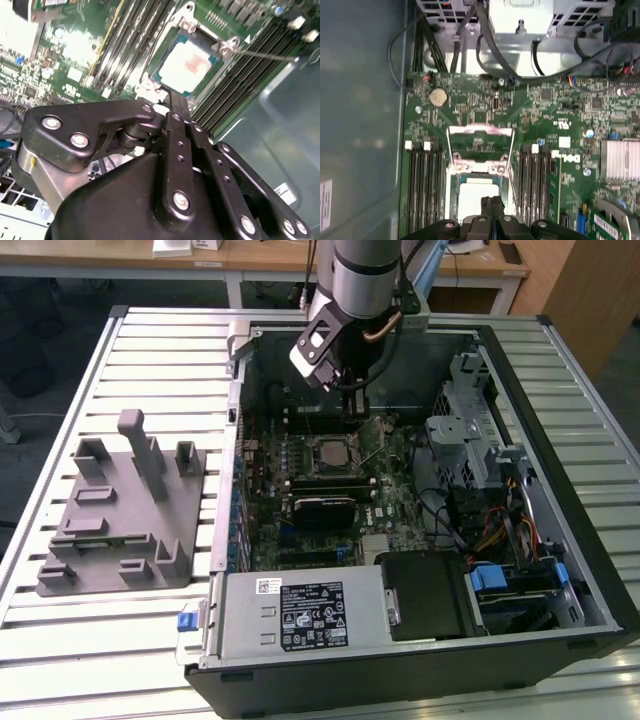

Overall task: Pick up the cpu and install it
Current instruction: 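Close the cpu cover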

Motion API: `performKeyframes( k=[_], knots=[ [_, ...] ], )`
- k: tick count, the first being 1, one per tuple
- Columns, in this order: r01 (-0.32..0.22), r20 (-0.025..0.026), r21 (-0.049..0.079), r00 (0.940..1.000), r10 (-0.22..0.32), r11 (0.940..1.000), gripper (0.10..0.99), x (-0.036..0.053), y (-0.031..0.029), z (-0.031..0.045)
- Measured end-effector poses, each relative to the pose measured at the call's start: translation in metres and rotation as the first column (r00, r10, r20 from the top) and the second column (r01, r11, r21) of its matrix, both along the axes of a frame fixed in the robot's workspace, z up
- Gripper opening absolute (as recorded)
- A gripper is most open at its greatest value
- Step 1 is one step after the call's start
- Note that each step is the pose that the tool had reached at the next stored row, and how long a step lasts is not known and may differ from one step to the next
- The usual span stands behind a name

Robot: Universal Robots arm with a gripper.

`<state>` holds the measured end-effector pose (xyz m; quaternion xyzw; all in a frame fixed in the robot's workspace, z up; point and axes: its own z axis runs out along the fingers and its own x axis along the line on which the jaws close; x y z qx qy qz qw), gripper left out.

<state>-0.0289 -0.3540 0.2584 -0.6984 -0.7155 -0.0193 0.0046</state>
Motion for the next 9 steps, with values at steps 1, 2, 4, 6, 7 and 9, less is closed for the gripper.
performKeyframes(
  k=[1,2,4,6,7,9],
  knots=[
    [0.000,-0.0003,0.000,1.0000,0.000,1.0000,0.114,0.0019,0.0000,0.0000],
    [0.000,-0.0006,0.000,1.0000,0.000,1.0000,0.114,0.0042,0.0000,-0.0001],
    [0.000,-0.0010,0.000,1.0000,0.000,1.0000,0.114,0.0095,0.0000,-0.0003],
    [0.000,-0.0013,0.000,1.0000,0.000,1.0000,0.114,0.0154,0.0002,-0.0004],
    [0.000,-0.0013,0.000,1.0000,0.000,1.0000,0.114,0.0183,0.0002,-0.0004],
    [0.000,-0.0013,0.000,1.0000,0.000,1.0000,0.114,0.0223,0.0005,-0.0005]
  ],
)
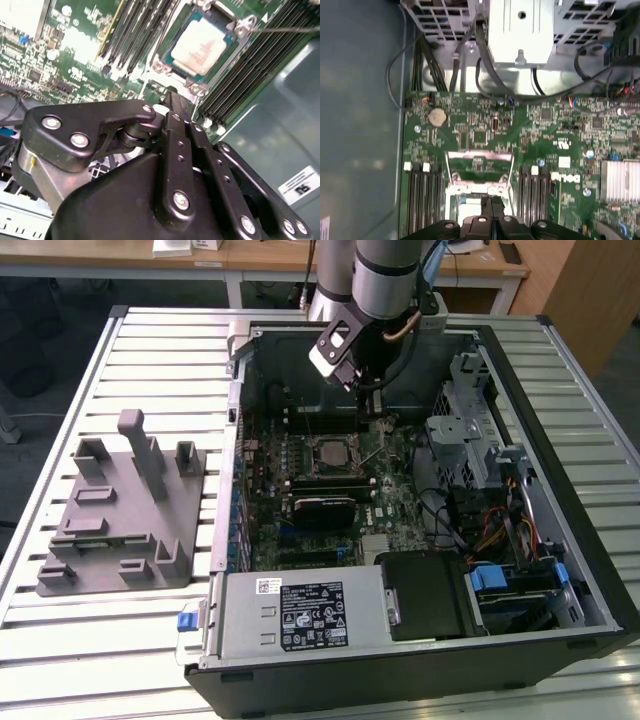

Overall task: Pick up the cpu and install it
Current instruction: 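Close the cpu cover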

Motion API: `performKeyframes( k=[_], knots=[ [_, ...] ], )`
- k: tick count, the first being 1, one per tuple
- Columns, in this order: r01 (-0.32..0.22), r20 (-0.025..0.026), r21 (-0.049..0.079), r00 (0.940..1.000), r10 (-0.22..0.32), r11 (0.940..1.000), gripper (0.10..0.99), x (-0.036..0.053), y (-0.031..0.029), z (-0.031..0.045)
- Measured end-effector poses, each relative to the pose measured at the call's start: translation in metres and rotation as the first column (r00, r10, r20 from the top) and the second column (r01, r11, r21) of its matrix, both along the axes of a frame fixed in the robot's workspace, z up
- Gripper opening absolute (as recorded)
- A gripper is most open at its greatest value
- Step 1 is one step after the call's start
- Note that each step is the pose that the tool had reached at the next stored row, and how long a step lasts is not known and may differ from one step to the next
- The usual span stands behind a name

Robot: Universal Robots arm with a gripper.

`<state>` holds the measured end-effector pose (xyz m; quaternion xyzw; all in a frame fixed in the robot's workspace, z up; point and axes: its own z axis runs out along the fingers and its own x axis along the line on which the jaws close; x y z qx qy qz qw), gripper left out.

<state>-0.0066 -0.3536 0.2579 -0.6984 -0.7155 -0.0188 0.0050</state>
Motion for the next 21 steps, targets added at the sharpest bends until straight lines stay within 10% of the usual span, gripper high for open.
performKeyframes(
  k=[21],
  knots=[
    [-0.018,-0.0004,0.000,0.9998,0.018,0.9998,0.114,0.0351,0.0032,-0.0013]
  ],
)
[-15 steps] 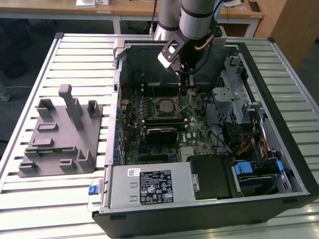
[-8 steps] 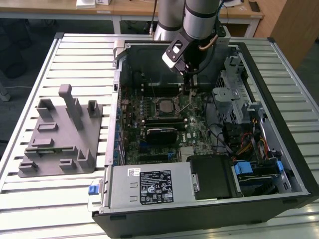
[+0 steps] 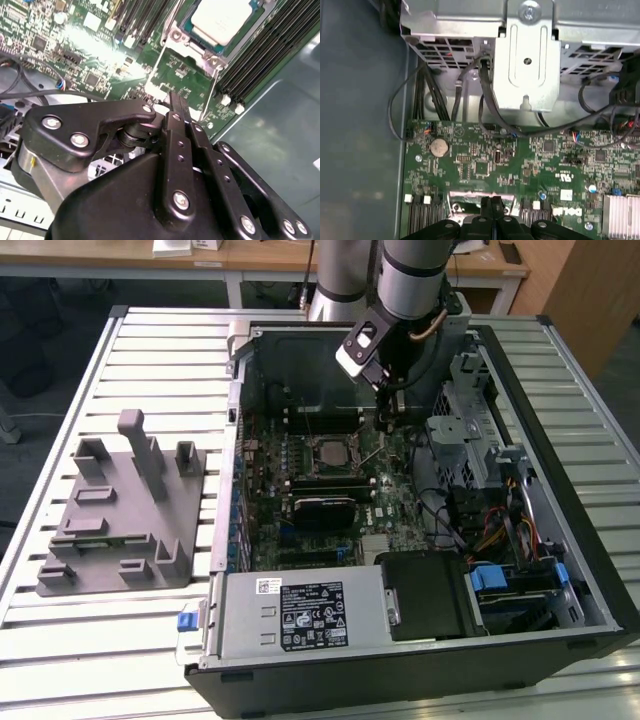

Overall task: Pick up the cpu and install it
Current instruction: 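Close the cpu cover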

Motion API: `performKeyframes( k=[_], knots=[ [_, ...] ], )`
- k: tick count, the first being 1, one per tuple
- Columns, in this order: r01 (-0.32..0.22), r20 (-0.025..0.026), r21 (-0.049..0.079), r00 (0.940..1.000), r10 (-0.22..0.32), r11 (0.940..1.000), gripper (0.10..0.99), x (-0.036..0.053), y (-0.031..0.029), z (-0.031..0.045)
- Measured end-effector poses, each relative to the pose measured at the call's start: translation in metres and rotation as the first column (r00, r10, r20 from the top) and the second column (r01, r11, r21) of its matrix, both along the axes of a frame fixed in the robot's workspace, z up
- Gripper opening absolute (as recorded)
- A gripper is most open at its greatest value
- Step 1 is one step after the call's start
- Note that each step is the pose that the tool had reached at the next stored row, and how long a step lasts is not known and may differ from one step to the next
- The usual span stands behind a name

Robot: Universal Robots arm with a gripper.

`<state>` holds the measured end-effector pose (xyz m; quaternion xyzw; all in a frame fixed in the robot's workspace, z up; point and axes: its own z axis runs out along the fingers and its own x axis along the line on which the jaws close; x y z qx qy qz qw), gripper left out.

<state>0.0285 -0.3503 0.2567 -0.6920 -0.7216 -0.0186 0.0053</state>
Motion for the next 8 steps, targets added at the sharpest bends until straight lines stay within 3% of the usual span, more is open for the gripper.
performKeyframes(
  k=[8],
  knots=[
    [0.000,-0.0019,0.000,1.0000,0.000,1.0000,0.114,0.0117,0.0036,-0.0008]
  ],
)
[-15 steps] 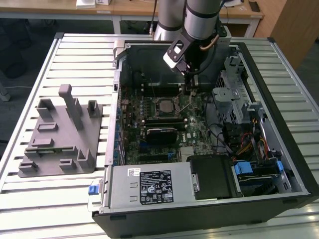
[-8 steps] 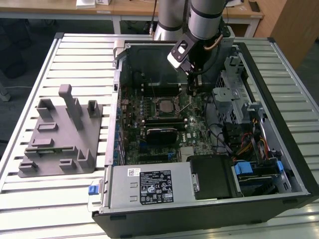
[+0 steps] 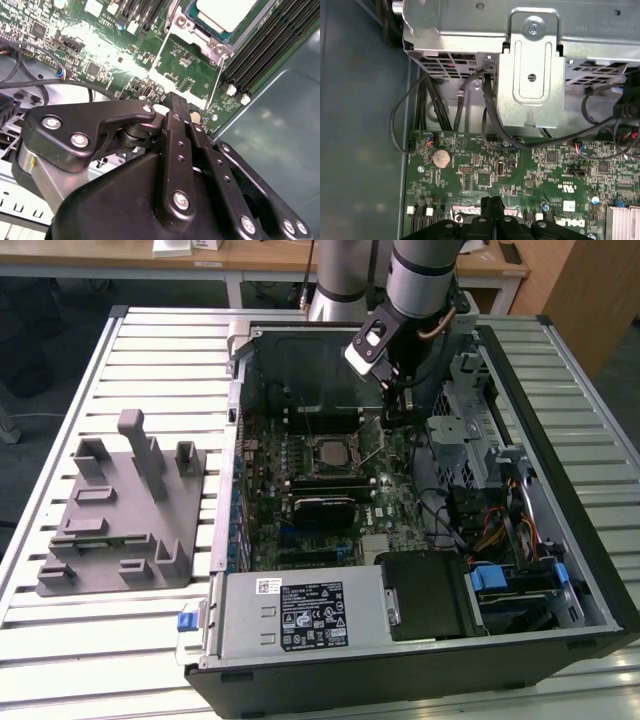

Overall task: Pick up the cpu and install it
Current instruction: 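Close the cpu cover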

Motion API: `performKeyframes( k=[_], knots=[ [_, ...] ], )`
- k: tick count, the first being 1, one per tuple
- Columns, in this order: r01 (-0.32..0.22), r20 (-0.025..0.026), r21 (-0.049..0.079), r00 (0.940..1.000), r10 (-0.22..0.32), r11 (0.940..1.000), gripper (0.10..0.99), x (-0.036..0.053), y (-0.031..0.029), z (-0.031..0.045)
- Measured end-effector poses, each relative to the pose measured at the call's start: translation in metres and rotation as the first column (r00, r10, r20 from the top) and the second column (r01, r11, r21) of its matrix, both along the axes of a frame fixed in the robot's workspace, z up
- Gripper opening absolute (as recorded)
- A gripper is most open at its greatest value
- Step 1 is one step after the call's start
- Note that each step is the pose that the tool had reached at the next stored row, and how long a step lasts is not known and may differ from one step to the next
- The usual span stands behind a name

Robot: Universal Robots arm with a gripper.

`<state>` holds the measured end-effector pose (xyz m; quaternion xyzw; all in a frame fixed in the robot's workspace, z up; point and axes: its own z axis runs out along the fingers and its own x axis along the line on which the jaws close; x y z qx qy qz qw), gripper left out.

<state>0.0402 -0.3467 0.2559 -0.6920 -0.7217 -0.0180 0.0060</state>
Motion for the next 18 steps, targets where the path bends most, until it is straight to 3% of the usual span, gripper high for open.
performKeyframes(
  k=[18],
  knots=[
    [0.000,-0.0105,0.000,0.9999,0.000,1.0000,0.114,0.0129,0.0073,-0.0099]
  ],
)
